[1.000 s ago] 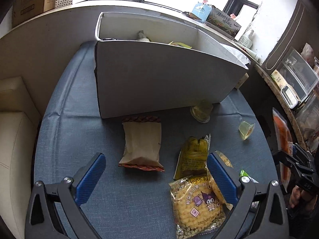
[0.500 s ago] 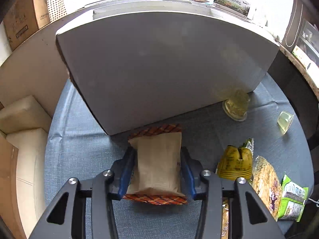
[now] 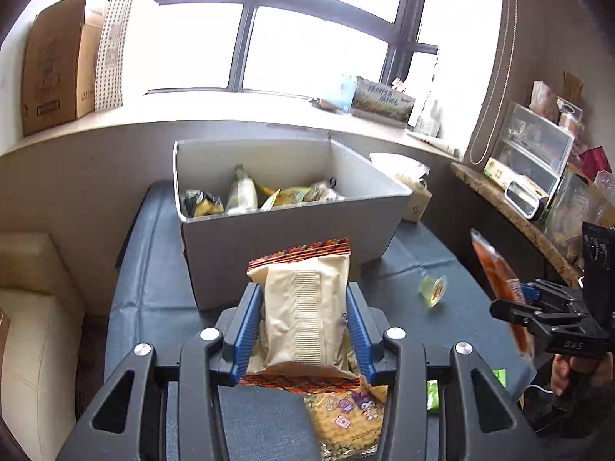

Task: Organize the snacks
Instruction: 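Carry brown paper snack with left tool while right tool carries orange cake pack into box, then withdraw both tools from the box back over the remaining snacks, then grasp yellow chip bag with left tool while right tool grasps round jelly cup, then drop yellow chip bag with left tool while right tool drops jelly cup into box, then withdraw both tools back over the remaining snacks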

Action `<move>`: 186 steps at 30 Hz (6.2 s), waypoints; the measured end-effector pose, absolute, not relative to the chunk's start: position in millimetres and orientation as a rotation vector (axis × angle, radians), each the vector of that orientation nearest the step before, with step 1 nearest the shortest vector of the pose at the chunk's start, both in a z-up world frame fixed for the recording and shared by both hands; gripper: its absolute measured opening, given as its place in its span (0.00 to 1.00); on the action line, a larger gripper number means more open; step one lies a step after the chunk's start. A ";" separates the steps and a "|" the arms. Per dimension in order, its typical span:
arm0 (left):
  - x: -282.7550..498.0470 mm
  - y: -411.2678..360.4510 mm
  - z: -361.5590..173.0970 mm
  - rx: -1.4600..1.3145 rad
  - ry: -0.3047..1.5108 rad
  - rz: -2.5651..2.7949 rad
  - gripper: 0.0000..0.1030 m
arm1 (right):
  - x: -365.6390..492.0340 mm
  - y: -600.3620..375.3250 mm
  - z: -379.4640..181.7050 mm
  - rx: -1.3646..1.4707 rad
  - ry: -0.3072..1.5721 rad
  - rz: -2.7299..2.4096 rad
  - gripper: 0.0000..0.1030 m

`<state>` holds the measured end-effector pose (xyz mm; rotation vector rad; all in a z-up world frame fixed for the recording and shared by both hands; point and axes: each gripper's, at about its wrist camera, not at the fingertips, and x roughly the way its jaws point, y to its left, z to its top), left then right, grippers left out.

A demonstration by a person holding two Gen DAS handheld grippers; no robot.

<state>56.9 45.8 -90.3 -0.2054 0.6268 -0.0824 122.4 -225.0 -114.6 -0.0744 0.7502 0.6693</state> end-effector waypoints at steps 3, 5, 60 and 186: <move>64.9 45.4 -54.5 -0.179 0.553 -0.087 0.46 | 134.3 -213.7 -94.8 -0.050 0.713 0.697 0.58; 75.1 46.6 -36.4 -0.167 0.515 -0.087 0.46 | 145.3 -203.3 -79.6 -0.039 0.682 0.709 0.58; 56.0 18.7 -36.7 -0.182 0.646 -0.255 1.00 | 140.7 -241.2 -4.1 0.062 0.503 0.807 1.00; 201.3 119.7 -69.7 -0.238 0.695 0.081 1.00 | 302.2 -85.9 -51.5 -0.003 0.716 0.660 1.00</move>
